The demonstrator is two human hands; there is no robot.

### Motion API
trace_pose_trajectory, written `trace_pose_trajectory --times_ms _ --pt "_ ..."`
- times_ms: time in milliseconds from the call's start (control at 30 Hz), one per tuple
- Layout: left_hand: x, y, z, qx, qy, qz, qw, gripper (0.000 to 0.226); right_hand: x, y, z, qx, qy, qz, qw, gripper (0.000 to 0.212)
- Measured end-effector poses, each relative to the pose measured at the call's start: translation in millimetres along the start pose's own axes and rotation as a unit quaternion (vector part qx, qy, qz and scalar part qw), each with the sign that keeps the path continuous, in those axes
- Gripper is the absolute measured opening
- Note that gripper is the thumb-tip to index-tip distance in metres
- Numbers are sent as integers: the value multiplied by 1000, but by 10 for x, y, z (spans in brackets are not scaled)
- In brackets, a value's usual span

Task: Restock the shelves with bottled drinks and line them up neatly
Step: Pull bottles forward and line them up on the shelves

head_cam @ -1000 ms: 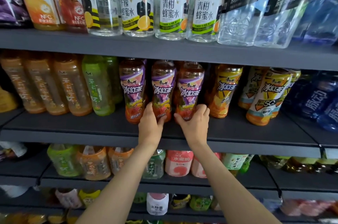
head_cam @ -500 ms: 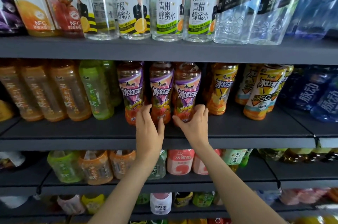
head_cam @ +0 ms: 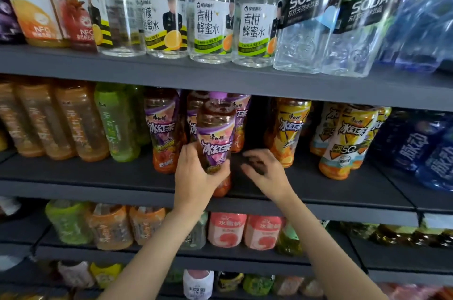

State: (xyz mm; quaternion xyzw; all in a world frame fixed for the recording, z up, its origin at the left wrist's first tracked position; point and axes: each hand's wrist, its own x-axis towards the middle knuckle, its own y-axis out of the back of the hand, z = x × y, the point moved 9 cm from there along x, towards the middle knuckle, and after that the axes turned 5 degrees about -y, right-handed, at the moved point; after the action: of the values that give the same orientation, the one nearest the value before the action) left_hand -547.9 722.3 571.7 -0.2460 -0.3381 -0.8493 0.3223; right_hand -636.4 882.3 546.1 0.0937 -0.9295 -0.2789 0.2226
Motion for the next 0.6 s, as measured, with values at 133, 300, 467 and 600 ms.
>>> trace_pose_trajectory --times_ms 133,300,467,600 --pt "-24 -6 10 28 12 13 999 52 544 -87 81 -7 -81 65 995 61" --pt "-48 10 21 25 23 16 999 53 800 -336 223 19 -167 94 981 62" --pt "-26 -1 31 29 17 10 999 51 725 -236 240 -25 -152 128 980 46" --pt "-22 10 33 42 6 4 999 53 636 -218 200 -36 -144 135 980 41"
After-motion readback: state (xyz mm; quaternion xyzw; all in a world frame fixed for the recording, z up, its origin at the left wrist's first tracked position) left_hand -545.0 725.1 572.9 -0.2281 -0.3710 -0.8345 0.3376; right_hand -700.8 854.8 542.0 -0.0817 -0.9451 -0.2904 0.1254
